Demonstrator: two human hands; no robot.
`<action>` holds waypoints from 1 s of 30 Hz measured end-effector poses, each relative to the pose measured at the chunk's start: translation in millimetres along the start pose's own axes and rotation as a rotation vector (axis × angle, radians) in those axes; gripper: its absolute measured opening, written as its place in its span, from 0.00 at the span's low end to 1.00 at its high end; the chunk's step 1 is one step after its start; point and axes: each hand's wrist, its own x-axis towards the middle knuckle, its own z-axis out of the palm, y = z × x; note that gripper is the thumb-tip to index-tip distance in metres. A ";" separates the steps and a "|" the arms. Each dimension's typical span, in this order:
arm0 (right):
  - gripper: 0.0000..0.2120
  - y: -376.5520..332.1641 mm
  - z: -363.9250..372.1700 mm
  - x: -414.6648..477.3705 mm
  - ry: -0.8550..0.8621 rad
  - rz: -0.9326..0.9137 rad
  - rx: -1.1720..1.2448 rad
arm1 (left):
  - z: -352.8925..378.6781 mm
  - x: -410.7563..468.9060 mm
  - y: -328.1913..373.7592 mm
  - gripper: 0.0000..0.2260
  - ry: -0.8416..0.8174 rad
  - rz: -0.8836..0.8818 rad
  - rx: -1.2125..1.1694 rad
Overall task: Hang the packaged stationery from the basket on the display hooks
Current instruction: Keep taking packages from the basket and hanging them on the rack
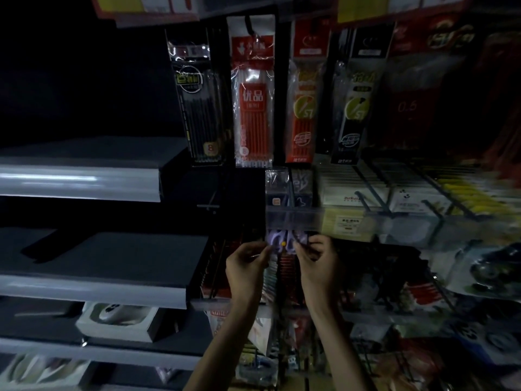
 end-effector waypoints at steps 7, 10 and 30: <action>0.12 2.5 3.7 0.1 0.006 0.019 0.034 | 3.9 -0.5 -0.5 0.02 0.013 -0.004 0.022; 0.11 6.6 3.3 -3.2 0.020 -0.003 0.015 | 0.3 -7.2 -2.5 0.05 -0.022 0.024 0.075; 0.30 14.5 4.5 -23.9 -0.207 -0.007 -0.031 | 0.8 -10.4 3.7 0.18 -0.232 0.061 0.033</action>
